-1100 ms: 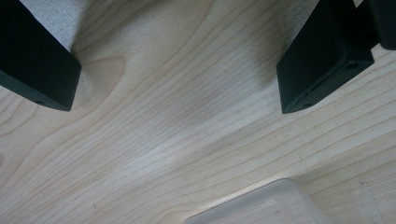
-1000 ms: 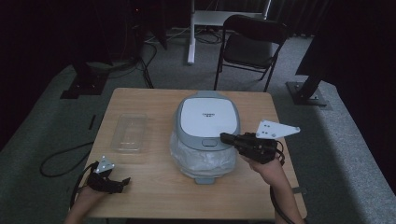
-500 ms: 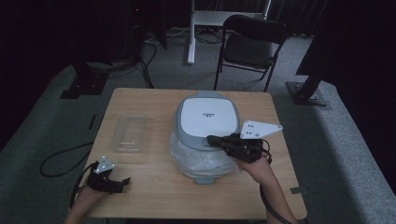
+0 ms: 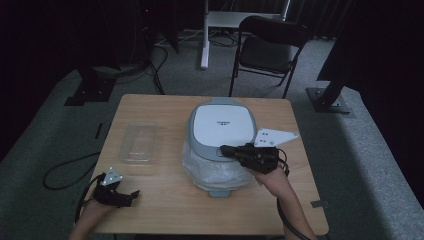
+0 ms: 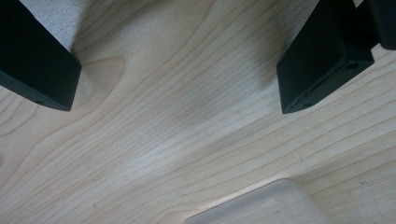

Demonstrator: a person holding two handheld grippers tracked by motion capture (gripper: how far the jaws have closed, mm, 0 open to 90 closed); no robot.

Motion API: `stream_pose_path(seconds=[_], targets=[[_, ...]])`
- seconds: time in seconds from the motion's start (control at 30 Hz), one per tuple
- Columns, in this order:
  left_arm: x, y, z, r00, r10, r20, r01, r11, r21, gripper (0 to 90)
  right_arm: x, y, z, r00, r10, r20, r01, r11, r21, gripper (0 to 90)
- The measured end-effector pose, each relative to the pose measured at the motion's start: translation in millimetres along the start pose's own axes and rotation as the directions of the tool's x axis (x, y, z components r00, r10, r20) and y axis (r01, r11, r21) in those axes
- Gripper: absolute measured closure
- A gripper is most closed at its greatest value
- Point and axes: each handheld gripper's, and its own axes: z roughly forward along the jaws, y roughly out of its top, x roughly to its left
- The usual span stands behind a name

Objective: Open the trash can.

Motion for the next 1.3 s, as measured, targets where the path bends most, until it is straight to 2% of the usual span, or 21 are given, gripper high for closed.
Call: stream_pose_path(seconds=[0.07,0.2,0.3,0.33,0.37,0.4,0.43,0.47,0.57,0.73,0.77,0.83,0.87,0.9,0.93,0.97,1.07,1.13,1.23,1.3], targets=[[0.0,0.0,0.0,1.0,0.0,0.0,0.0,1.0,0.0,0.5,2.3,-0.6,0.6,0.9999,-0.011,0.006,0.011,1.0,0.004,90.0],[0.0,0.1,0.0,1.0,0.0,0.0,0.0,1.0,0.0,0.5,1.1,-3.6,0.8,1.0,-0.002,-0.008,0.002,1.0,-0.009,90.0],[0.0,0.0,0.0,1.0,0.0,0.0,0.0,1.0,0.0,0.5,3.2,-1.5,0.6,0.9999,-0.011,0.011,0.011,1.0,-0.01,90.0],[0.0,0.0,0.0,1.0,0.0,0.0,0.0,1.0,0.0,0.5,4.7,0.1,-0.5,0.9993,-0.03,0.023,0.03,1.0,0.003,90.0],[0.0,0.0,0.0,1.0,0.0,0.0,0.0,1.0,0.0,0.5,5.5,0.8,-1.3,0.9986,-0.035,0.04,0.034,0.999,0.008,84.4],[0.1,0.0,0.0,1.0,0.0,0.0,0.0,1.0,0.0,0.5,5.8,1.5,-2.4,0.9983,-0.034,0.048,0.033,0.999,0.005,82.9],[0.1,0.1,0.0,1.0,0.0,0.0,0.0,1.0,0.0,0.5,5.3,1.9,-4.2,0.9992,-0.025,0.03,0.026,1.0,-0.009,76.3],[0.1,0.1,0.0,1.0,0.0,0.0,0.0,1.0,0.001,0.5,5.0,2.3,-5.0,0.9995,-0.017,0.027,0.018,1.0,-0.021,75.2],[0.0,0.0,0.0,1.0,0.0,0.0,0.0,1.0,0.0,0.5,3.2,4.6,-8.9,0.9991,-0.012,0.042,0.014,0.999,-0.049,63.6],[0.0,0.1,0.0,1.0,0.0,0.0,0.0,1.0,0.0,0.5,-4.3,7.7,-16.0,0.9979,0.029,0.059,-0.025,0.997,-0.075,51.4],[0.1,0.0,0.0,1.0,0.0,0.0,0.0,1.0,0.0,0.5,-4.8,7.9,-16.6,0.9976,0.028,0.064,-0.023,0.997,-0.076,50.0],[0.0,0.1,0.0,1.0,0.0,0.0,0.0,1.0,0.0,0.5,-5.8,8.6,-17.5,0.9976,0.035,0.06,-0.03,0.997,-0.073,40.6],[0.0,0.1,0.0,1.0,0.0,0.0,0.0,1.0,0.0,0.5,-5.8,8.6,-17.5,0.9976,0.035,0.06,-0.03,0.997,-0.073,40.6],[0.0,0.0,0.0,1.0,0.0,0.0,0.0,1.0,0.0,0.5,-5.8,9.0,-17.7,0.9964,0.033,0.078,-0.028,0.997,-0.067,37.2],[0.0,0.1,0.0,1.0,0.0,0.0,0.0,1.0,0.0,0.5,-5.8,9.7,-16.9,0.9926,0.029,0.118,-0.023,0.998,-0.052,25.1],[0.0,0.1,0.0,1.0,0.0,0.0,0.0,1.0,0.0,0.5,-6.5,9.8,-16.7,0.9895,0.034,0.141,-0.027,0.998,-0.055,23.2],[0.0,0.1,0.0,1.0,0.0,0.0,0.0,1.0,0.0,0.5,-8.6,9.5,-17.5,0.9862,0.045,0.159,-0.035,0.998,-0.061,17.8],[0.0,0.1,0.0,1.0,0.0,0.0,0.0,1.0,0.0,0.5,-10.7,9.4,-19.3,0.9863,0.058,0.154,-0.048,0.997,-0.067,12.2],[0.0,0.1,0.0,1.0,0.0,0.0,0.0,1.0,0.0,0.5,-13.1,8.9,-23.2,0.9844,0.077,0.158,-0.065,0.995,-0.082,10.6],[0.0,0.1,0.0,1.0,0.0,0.0,0.0,1.0,0.001,0.5,-14.7,8.9,-26.8,0.9795,0.096,0.177,-0.079,0.992,-0.099,10.6]])
